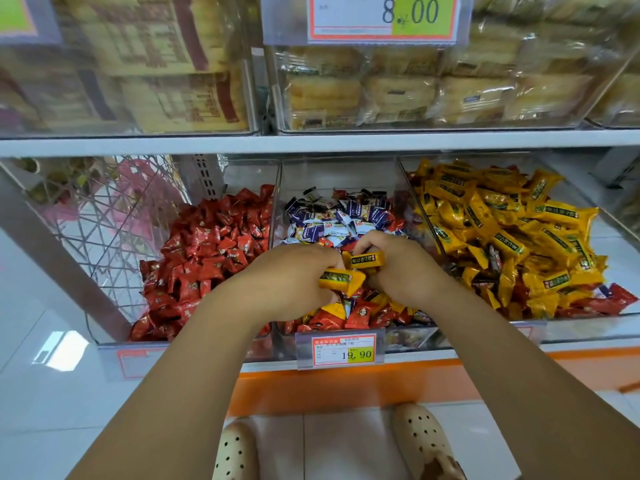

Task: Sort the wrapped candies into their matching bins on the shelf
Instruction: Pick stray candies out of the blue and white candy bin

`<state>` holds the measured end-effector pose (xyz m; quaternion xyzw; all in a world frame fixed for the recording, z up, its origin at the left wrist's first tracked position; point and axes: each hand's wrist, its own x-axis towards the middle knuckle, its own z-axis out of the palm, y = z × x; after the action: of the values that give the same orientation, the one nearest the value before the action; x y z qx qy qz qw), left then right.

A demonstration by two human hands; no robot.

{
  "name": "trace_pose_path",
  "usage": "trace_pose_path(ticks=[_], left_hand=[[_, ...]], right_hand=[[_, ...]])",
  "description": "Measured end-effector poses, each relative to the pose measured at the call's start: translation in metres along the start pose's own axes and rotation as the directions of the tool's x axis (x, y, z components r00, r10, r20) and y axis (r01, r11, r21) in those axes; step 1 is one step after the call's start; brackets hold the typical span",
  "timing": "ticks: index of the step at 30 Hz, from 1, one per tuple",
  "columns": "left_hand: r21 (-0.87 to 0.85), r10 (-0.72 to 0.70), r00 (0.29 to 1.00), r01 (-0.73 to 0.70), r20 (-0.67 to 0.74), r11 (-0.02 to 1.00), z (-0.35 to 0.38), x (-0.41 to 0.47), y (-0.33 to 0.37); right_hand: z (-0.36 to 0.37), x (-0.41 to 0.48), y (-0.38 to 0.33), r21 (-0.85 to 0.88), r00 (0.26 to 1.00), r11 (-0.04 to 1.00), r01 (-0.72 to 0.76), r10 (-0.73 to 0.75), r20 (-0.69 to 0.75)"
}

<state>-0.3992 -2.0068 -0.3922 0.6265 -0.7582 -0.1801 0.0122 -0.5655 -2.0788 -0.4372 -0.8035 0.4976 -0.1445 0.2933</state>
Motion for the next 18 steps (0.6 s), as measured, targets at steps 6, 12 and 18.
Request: trace_pose_path(ticks=[6,12,18], left_hand=[[0.25,-0.029,0.998,0.013,0.058,0.968,0.004,0.005,0.006],[0.161,-0.024,0.997,0.037,-0.08,0.986,0.011,0.007,0.001],[-0.163,-0.054,0.976,0.019,-0.211,0.986,0.002,0.011,-0.003]], right_hand=[[-0.002,-0.009,-0.004,-0.014,0.981,0.994,0.106,-0.106,-0.164],[-0.015,-0.021,-0.011,0.035,0.937,0.984,0.172,-0.153,-0.313],[-0.043,-0.04,-0.006,0.391,0.918,0.909,0.144,0.025,-0.395]])
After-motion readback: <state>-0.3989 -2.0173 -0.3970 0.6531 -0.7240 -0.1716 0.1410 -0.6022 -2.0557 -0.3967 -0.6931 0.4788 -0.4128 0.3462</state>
